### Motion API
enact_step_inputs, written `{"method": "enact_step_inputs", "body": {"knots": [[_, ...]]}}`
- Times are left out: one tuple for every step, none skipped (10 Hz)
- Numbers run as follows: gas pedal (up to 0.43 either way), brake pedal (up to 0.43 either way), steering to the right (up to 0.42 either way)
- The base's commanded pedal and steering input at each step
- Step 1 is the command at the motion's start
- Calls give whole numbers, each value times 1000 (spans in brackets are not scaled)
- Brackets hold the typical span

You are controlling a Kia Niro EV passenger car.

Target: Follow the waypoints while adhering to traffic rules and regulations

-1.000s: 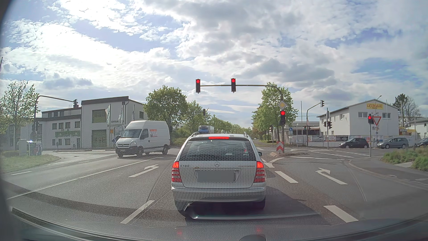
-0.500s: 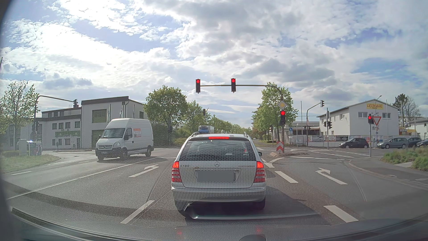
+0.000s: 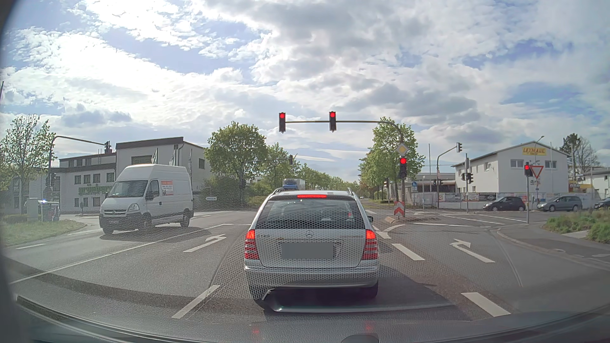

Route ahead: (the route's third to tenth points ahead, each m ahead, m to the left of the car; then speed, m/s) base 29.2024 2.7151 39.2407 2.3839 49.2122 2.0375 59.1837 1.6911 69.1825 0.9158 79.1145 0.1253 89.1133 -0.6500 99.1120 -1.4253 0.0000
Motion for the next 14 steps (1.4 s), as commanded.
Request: {"method": "enact_step_inputs", "body": {"knots": [[0, 274, 1], [0, 274, 1], [0, 256, 1], [0, 256, 1], [0, 250, 2], [0, 250, 1], [0, 250, 2], [0, 250, 5], [0, 250, 11], [0, 250, 21], [0, 250, 31], [0, 250, 33], [0, 244, 29], [0, 238, 21]]}}
